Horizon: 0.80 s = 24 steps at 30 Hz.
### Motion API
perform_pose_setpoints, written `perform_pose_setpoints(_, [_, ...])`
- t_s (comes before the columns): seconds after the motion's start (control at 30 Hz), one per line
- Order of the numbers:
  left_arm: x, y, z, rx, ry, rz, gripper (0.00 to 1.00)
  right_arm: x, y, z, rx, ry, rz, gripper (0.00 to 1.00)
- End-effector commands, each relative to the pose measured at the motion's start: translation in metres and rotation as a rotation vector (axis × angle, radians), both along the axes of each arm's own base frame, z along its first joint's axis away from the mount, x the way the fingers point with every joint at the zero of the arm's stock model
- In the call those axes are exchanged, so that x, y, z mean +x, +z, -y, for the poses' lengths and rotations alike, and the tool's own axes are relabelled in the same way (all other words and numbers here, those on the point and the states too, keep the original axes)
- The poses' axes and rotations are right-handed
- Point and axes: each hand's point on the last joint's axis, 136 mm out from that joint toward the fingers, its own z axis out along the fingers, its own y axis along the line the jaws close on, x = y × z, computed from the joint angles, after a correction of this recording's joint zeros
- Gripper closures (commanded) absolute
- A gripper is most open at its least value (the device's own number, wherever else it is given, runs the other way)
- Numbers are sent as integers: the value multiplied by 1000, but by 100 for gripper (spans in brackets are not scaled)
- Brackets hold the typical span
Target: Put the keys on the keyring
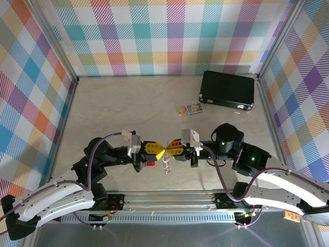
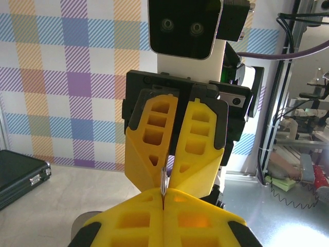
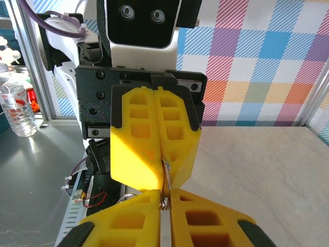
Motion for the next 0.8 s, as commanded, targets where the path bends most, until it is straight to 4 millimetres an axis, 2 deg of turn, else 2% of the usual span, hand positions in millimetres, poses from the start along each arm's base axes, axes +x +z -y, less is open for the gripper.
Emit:
perform_pose_setpoints(0.0, [-9,15,-3,-60,-35,33,100,-1,6,-3,33,13,8,94])
perform_pose_setpoints(0.07, [-9,15,-3,-57,-32,35,100,-1,6,-3,29,14,12,100])
perform_pose_setpoints(0.27, [-3,5,-4,3,9,24,100,1,1,0,-27,-2,40,100])
perform_pose_setpoints(0.43, [8,-9,-10,123,94,14,85,7,-5,8,-120,-37,83,100])
perform_pose_setpoints(0.77, [5,-18,-14,237,89,2,71,7,-20,7,-286,1,91,100])
